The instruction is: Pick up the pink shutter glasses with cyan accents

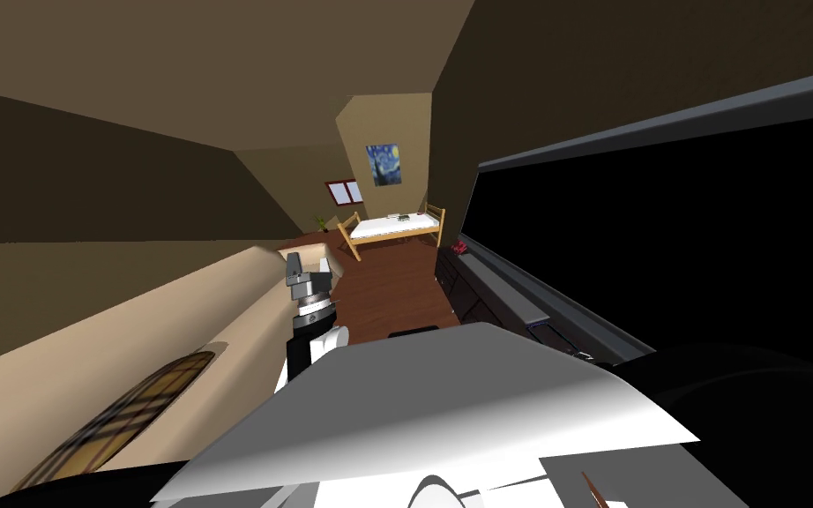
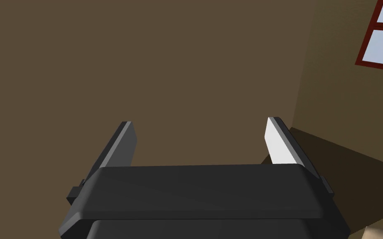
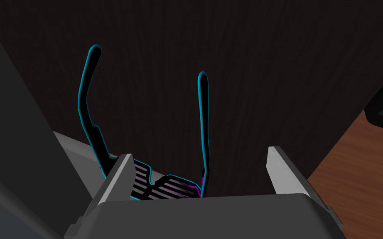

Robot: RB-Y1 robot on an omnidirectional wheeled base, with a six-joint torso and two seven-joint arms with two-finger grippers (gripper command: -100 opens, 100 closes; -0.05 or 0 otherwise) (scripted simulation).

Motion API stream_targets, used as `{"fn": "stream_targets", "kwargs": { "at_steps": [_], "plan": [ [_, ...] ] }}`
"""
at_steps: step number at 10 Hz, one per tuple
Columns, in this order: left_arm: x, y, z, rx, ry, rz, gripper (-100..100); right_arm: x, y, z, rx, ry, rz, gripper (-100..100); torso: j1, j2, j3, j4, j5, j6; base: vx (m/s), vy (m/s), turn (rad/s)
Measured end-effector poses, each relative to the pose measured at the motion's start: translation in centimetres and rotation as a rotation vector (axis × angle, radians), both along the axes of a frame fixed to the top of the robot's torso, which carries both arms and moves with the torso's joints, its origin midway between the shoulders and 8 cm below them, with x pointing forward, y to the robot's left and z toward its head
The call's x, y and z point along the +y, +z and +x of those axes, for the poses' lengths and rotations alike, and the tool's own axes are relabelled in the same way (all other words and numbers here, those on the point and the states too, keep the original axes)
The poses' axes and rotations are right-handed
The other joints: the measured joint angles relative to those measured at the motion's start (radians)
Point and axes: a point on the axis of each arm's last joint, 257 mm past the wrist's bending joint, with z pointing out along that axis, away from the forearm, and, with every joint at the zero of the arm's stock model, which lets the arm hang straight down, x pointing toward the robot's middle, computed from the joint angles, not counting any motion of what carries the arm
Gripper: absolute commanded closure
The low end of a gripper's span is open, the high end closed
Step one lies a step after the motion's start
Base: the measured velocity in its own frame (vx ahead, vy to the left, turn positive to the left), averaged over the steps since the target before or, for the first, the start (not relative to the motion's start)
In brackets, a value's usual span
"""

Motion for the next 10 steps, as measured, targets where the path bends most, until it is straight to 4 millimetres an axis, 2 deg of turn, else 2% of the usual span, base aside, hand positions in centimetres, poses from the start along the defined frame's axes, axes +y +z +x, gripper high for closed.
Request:
{"fn": "stream_targets", "kwargs": {
  "at_steps": [1,2,3,6,7,10],
  "plan": [
    [0.0,0.0,0.0,0.0,0.0,0.0,0,0.1,-0.3,-0.1,0.002,-0.003,0.003,-100,-0.002,0.005,0.003,0.001,0.0,0.0,0.017,0.007,0.001],
    [0.0,0.0,0.0,0.0,0.0,0.0,0,0.1,-0.4,-0.1,0.003,-0.001,0.004,0,-0.003,0.009,0.005,0.002,-0.001,0.0,0.007,0.002,0.001],
    [0.0,0.0,0.0,0.0,0.0,0.0,0,0.1,-0.4,-0.1,0.003,-0.001,0.004,-100,-0.004,0.01,0.006,0.002,-0.001,0.0,-0.002,-0.039,0.059],
    [0.0,0.0,0.0,0.0,0.0,0.0,0,1.7,-2.3,-0.2,0.001,-0.019,0.008,-100,-0.011,0.013,0.007,0.003,-0.003,0.0,-0.015,-0.076,0.054],
    [0.0,0.0,0.0,0.0,0.0,0.0,0,1.7,-2.3,-0.2,0.002,-0.019,0.006,100,-0.008,0.012,0.007,0.003,-0.002,0.001,-0.002,-0.008,-0.001],
    [0.0,0.0,0.0,0.0,0.0,0.0,0,1.8,-2.4,-0.2,0.001,-0.02,0.007,100,-0.005,0.012,0.007,0.003,-0.001,0.0,0.0,0.0,0.0]
  ]
}}
